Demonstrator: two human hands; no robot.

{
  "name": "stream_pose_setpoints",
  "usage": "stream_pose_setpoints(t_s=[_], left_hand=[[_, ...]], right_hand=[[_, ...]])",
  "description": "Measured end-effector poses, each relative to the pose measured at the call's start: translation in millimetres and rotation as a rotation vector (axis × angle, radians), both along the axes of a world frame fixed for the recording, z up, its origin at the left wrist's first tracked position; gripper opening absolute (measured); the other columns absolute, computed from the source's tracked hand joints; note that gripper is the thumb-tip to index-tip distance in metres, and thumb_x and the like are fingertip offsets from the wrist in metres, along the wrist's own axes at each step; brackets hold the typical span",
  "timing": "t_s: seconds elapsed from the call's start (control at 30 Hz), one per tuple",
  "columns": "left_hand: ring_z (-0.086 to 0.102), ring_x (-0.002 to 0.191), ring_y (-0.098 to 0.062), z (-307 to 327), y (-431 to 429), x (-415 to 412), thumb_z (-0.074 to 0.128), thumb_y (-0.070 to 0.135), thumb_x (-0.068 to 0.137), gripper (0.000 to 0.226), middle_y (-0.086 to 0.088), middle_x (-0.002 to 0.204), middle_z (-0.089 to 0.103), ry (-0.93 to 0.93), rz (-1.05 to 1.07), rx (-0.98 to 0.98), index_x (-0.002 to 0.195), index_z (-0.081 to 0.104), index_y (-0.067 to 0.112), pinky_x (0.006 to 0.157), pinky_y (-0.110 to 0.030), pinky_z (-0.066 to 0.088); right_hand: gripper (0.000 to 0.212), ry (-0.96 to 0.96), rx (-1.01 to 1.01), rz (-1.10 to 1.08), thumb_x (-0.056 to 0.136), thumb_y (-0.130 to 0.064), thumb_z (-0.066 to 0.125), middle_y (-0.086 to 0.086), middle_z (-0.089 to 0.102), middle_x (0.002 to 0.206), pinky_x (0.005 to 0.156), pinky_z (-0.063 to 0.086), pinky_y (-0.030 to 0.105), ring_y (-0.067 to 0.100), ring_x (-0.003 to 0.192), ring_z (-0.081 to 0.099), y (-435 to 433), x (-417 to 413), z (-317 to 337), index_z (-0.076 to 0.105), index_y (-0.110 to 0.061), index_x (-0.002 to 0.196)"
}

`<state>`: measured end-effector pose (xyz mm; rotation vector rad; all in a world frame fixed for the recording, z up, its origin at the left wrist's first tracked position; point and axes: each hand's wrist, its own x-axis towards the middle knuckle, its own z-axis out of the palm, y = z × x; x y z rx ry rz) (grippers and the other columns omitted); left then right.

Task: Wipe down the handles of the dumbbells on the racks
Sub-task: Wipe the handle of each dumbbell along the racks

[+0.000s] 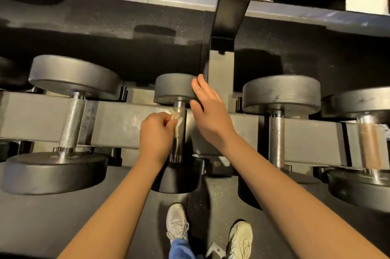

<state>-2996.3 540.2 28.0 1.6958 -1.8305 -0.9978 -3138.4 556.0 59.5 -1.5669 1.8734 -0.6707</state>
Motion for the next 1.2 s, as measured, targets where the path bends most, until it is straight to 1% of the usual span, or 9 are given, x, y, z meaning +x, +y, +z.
stream_pose_setpoints(t_s=[0.13, 0.27, 0.37, 0.47, 0.63, 0.73, 0.87, 1.03, 1.2], left_hand=[[0.057, 0.066, -0.027, 1, -15, -9, 0.059, 0.017, 0.091, 0.024, -0.014, 0.069, 0.063, 0.083, 0.098, 0.024, 0.075, 0.066, 0.001, 0.064, -0.039, 0.046], [0.042, 0.052, -0.012, 0, -7, -7, 0.061, 0.017, 0.09, 0.031, -0.005, 0.055, 0.051, 0.108, 0.117, 0.052, 0.06, 0.057, 0.008, 0.053, -0.028, 0.035], [0.048, 0.054, -0.024, -5, 15, 4, 0.064, 0.022, 0.09, 0.031, -0.019, 0.064, 0.059, 0.074, 0.08, 0.114, 0.069, 0.062, -0.002, 0.055, -0.038, 0.043], [0.056, 0.06, -0.023, -6, 26, 11, 0.065, 0.02, 0.089, 0.024, -0.014, 0.067, 0.065, 0.056, 0.068, 0.158, 0.072, 0.066, 0.004, 0.062, -0.039, 0.05], [0.054, 0.062, -0.008, -2, 9, 2, 0.067, 0.016, 0.088, 0.005, 0.005, 0.066, 0.059, 0.068, 0.157, 0.088, 0.083, 0.064, 0.017, 0.059, -0.02, 0.043], [0.045, 0.054, -0.004, -4, 8, -2, 0.065, 0.017, 0.09, 0.017, 0.007, 0.059, 0.054, 0.106, 0.191, 0.077, 0.074, 0.063, 0.014, 0.051, -0.013, 0.034], [0.042, 0.053, -0.009, -6, 19, 5, 0.067, 0.017, 0.088, 0.029, 0.001, 0.058, 0.051, 0.081, 0.186, 0.145, 0.061, 0.057, 0.017, 0.049, -0.013, 0.035], [0.049, 0.064, -0.018, -4, 23, 18, 0.069, 0.015, 0.086, 0.017, -0.007, 0.068, 0.057, 0.005, 0.1, 0.24, 0.076, 0.065, 0.002, 0.064, -0.027, 0.044], [0.05, 0.06, -0.008, -1, -3, 2, 0.065, 0.013, 0.089, 0.004, 0.002, 0.067, 0.058, 0.078, 0.154, 0.135, 0.085, 0.067, 0.014, 0.057, -0.018, 0.04]], right_hand=[[0.054, -0.025, -0.007, -0.018, 0.102, -0.019, 0.036, -0.006, 0.008, 0.16, 0.108, 0.009, 0.021, 0.013, 0.146, 0.008, 1, 3, -1, 0.017, -0.022, 0.152], [0.054, -0.067, -0.002, -0.027, 0.101, -0.018, 0.037, -0.007, 0.008, 0.16, 0.108, 0.007, 0.019, 0.013, 0.145, 0.008, 3, 2, -2, 0.017, -0.024, 0.152], [0.056, -0.085, 0.013, -0.038, 0.101, -0.019, 0.038, -0.007, 0.008, 0.16, 0.111, 0.008, 0.02, 0.012, 0.145, 0.009, 3, 2, -1, 0.016, -0.025, 0.152], [0.057, -0.08, 0.04, -0.02, 0.101, -0.019, 0.039, -0.007, 0.005, 0.16, 0.114, 0.008, 0.025, 0.012, 0.146, 0.008, 5, 2, 3, 0.014, -0.025, 0.152], [0.059, -0.061, 0.072, 0.03, 0.101, -0.019, 0.04, -0.009, 0.001, 0.16, 0.115, 0.009, 0.028, 0.013, 0.146, 0.005, 4, -2, 6, 0.011, -0.026, 0.152], [0.06, -0.064, 0.073, 0.033, 0.101, -0.017, 0.04, -0.009, 0.001, 0.16, 0.115, 0.01, 0.027, 0.013, 0.146, 0.006, 5, -3, 5, 0.011, -0.026, 0.152], [0.061, -0.079, 0.069, 0.023, 0.1, -0.015, 0.04, -0.01, 0.001, 0.16, 0.115, 0.01, 0.028, 0.013, 0.146, 0.006, 6, -3, 4, 0.011, -0.027, 0.152], [0.061, -0.081, 0.081, 0.018, 0.1, -0.015, 0.04, -0.012, 0.001, 0.16, 0.116, 0.014, 0.031, 0.013, 0.146, 0.006, 6, -2, 5, 0.01, -0.027, 0.152], [0.06, -0.065, 0.073, 0.027, 0.1, -0.015, 0.04, -0.011, 0.001, 0.16, 0.116, 0.014, 0.03, 0.013, 0.146, 0.006, 6, -3, 4, 0.012, -0.027, 0.152]])
